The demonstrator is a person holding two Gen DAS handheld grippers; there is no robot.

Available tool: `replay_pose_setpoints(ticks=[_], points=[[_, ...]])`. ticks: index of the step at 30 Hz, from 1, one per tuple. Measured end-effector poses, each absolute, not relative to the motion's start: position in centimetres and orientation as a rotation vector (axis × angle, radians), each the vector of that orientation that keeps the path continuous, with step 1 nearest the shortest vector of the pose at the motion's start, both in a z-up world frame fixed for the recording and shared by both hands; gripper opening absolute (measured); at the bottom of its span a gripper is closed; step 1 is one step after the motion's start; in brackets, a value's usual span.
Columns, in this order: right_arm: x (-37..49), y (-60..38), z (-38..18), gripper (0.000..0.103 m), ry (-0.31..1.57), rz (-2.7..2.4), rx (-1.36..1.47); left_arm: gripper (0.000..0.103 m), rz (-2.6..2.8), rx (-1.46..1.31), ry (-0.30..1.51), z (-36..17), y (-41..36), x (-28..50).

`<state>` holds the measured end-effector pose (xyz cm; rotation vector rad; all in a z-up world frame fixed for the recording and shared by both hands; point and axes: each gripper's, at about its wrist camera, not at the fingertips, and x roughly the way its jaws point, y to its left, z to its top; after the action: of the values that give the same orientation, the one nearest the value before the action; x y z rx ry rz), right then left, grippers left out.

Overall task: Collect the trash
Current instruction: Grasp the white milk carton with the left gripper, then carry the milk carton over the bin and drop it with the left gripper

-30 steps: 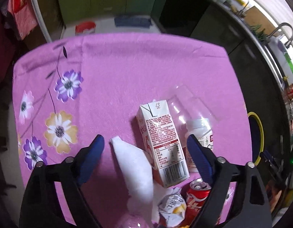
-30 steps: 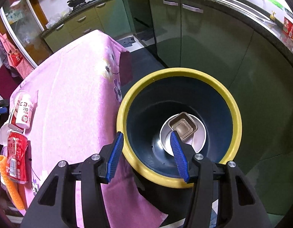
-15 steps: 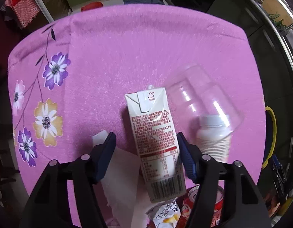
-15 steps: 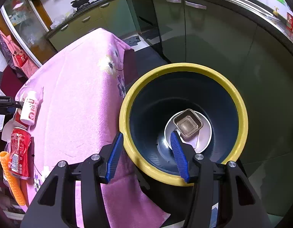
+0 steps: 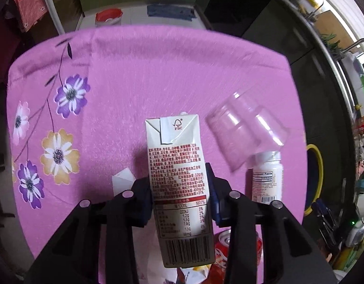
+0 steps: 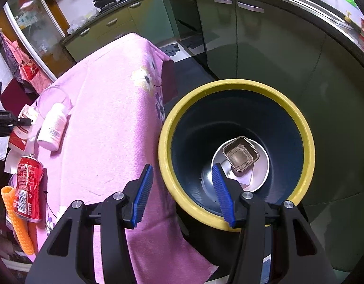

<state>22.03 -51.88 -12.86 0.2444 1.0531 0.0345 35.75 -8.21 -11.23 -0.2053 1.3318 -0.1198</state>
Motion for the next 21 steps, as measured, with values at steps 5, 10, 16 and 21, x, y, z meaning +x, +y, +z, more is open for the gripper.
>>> replay_pose_setpoints(ticks=[5, 10, 16, 21], points=[[22.7, -50.0, -12.2, 0.052, 1.037, 0.065, 0.228, 0.037, -0.155, -0.203, 1.286, -9.1, -8.2, 34.8], [22.6, -49.0, -10.9, 0.052, 1.011, 0.069, 0.201, 0.037, -0.202, -0.167, 1.220, -6.6, -9.3, 33.3], [21.0, -51.4, -10.2, 0.052, 0.995, 0.015, 0.213, 0.037, -0.336, -0.107, 1.124, -1.8, -13.9, 31.1], [18.6, -55.0, -9.9, 0.052, 0.980, -0.055, 0.239, 0.037, -0.517, 0.023, 1.086, 0.3, -22.8, 28.9]])
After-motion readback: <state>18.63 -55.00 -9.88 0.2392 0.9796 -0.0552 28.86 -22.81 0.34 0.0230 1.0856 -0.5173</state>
